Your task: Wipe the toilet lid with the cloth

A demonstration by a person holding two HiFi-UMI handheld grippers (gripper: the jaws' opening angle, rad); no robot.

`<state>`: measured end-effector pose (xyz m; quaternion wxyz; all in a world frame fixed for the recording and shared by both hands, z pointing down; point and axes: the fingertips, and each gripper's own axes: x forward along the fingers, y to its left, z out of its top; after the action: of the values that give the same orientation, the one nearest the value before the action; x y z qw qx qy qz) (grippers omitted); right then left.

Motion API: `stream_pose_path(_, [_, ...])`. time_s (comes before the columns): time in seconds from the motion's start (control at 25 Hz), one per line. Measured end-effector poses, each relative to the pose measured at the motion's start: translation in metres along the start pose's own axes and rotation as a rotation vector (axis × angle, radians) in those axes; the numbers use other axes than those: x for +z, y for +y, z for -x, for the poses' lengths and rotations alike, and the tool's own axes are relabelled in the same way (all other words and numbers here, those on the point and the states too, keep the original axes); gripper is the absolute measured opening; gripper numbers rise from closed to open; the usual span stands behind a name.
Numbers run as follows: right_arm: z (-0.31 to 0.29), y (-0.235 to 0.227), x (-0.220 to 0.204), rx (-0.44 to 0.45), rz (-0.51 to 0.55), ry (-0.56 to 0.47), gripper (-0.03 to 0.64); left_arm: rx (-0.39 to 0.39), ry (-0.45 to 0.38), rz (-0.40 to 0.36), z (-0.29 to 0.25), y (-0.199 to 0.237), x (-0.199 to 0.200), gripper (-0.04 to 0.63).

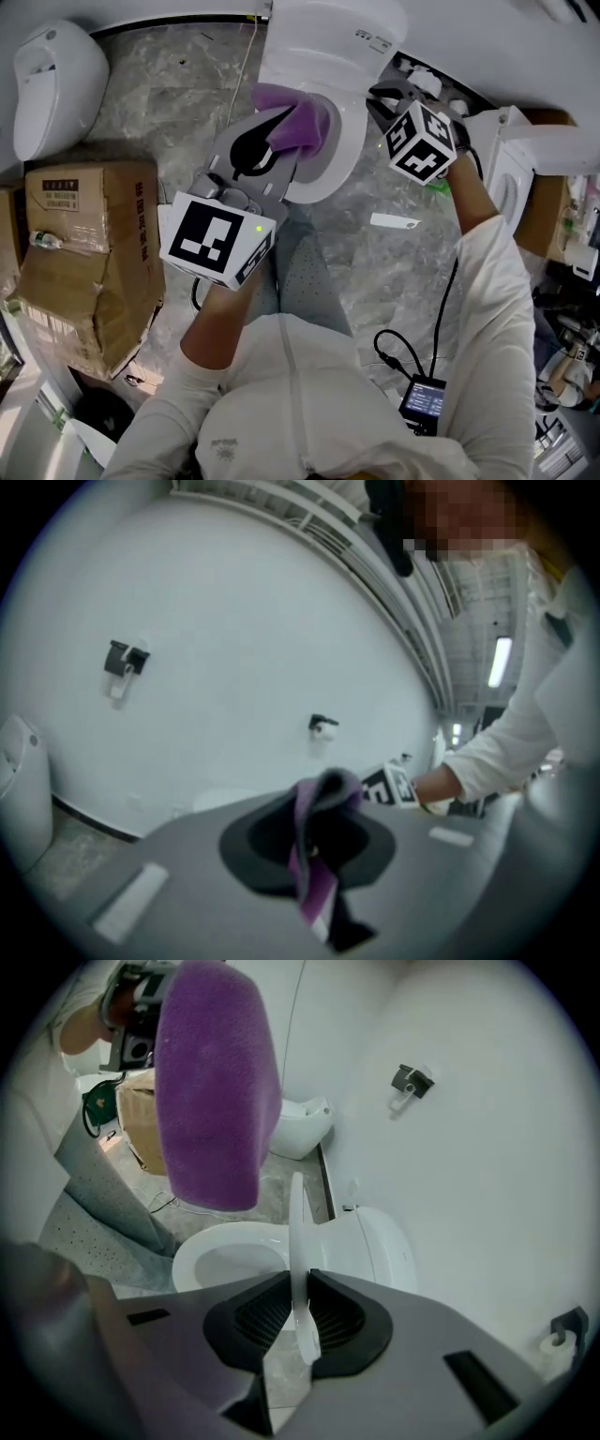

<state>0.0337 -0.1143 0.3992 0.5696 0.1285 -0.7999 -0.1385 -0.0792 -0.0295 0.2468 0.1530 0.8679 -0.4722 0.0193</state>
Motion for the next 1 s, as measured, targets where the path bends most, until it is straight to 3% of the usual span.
stream_pose_path(0.24, [-0.006,0.059,-0.007,-0.003,0.042,0.017,0.069,-0.034,0.025,0.001,0.014,-0.013,-0.016,0.02])
stream_pose_path(1.0, [-0.034,0.16,-0.021,0.07,0.068,0.06,0.1,-0.071,0.059,0.016,0.035,-0.025,-0.047,0.02])
